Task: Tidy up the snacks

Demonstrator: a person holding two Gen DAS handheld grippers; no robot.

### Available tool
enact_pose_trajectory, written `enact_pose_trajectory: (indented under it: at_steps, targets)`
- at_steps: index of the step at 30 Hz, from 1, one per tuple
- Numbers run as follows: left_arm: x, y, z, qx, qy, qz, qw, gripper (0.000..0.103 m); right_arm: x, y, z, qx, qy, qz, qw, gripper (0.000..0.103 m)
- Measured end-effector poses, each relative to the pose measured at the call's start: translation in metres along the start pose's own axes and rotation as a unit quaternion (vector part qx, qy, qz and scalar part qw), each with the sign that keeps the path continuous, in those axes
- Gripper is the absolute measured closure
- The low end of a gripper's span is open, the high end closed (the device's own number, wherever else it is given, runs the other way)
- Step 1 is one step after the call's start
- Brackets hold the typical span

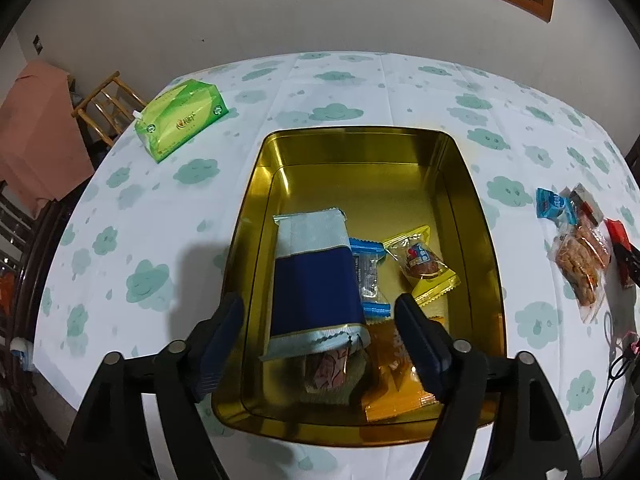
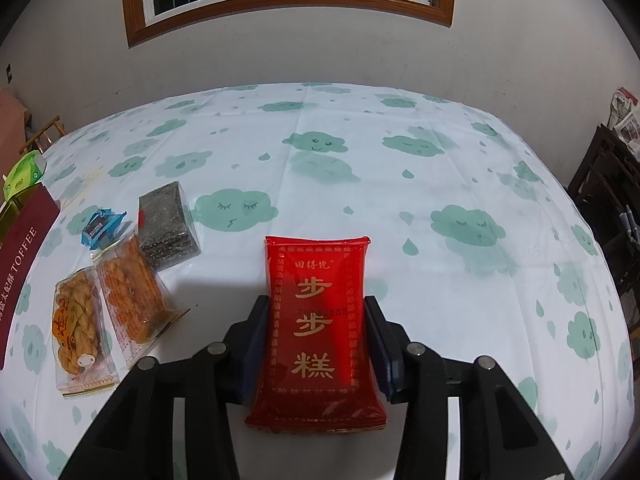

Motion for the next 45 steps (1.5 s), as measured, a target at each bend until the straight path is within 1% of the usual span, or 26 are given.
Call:
enact_pose_trajectory:
  at_steps: [7, 12, 16, 18, 20, 22, 27, 29, 33, 39, 45]
  targets:
    - [0.008, 0.005, 0.008, 0.005, 0.020, -0.002, 0.9998, 0.023, 0.001, 0.006, -0.003, -0.001, -0.022, 0.006, 1.000, 0.058]
    - [0.014, 0.009, 0.018, -0.001, 0.036, -0.008, 0.9993, 0.023, -0.005, 0.023, -0.003, -0.001, -0.039, -0.004, 0.999, 0.058]
    - [0.017, 0.015, 0.026, -0.007, 0.048, -0.020, 0.9986, 0.023, -0.011, 0.044, 0.008, -0.009, -0.040, -0.021, 0.999, 0.058]
    - [0.019, 0.017, 0.032, -0.007, 0.057, -0.023, 0.9981, 0.023, -0.013, 0.056, 0.019, -0.023, -0.038, -0.030, 0.999, 0.058]
    - [0.021, 0.019, 0.038, -0.020, 0.062, -0.027, 0.9975, 0.023, -0.015, 0.064, 0.033, -0.031, -0.030, -0.033, 0.999, 0.058]
    - [0.021, 0.019, 0.041, -0.028, 0.062, -0.030, 0.9972, 0.022, -0.016, 0.073, 0.053, -0.049, -0.017, -0.035, 0.998, 0.058]
    - [0.030, 0.018, 0.054, -0.025, 0.072, -0.028, 0.9967, 0.022, -0.017, 0.085, 0.114, -0.097, 0.018, -0.034, 0.995, 0.058]
    - [0.033, 0.017, 0.060, -0.025, 0.077, -0.025, 0.9964, 0.022, -0.018, 0.087, 0.150, -0.119, 0.044, -0.031, 0.991, 0.058]
    - [0.041, 0.016, 0.073, -0.029, 0.092, -0.022, 0.9951, 0.022, -0.017, 0.091, 0.210, -0.154, 0.081, -0.027, 0.984, 0.058]
    - [0.049, 0.016, 0.091, -0.039, 0.109, -0.017, 0.9932, 0.022, -0.009, 0.096, 0.275, -0.189, 0.117, -0.013, 0.975, 0.058]
    - [0.057, 0.016, 0.105, -0.043, 0.128, -0.014, 0.9907, 0.022, 0.000, 0.099, 0.313, -0.200, 0.156, -0.003, 0.967, 0.058]
Point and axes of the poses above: each gripper's, at about its wrist camera, not at the fingertips, and y roughly against the way its jaws point, z to its left, x to its underside, the point moved 5 cm from there along -y, roughly the way its jaws point, and after that the axes turned 7 degrees about z, right-handed, at the moved point
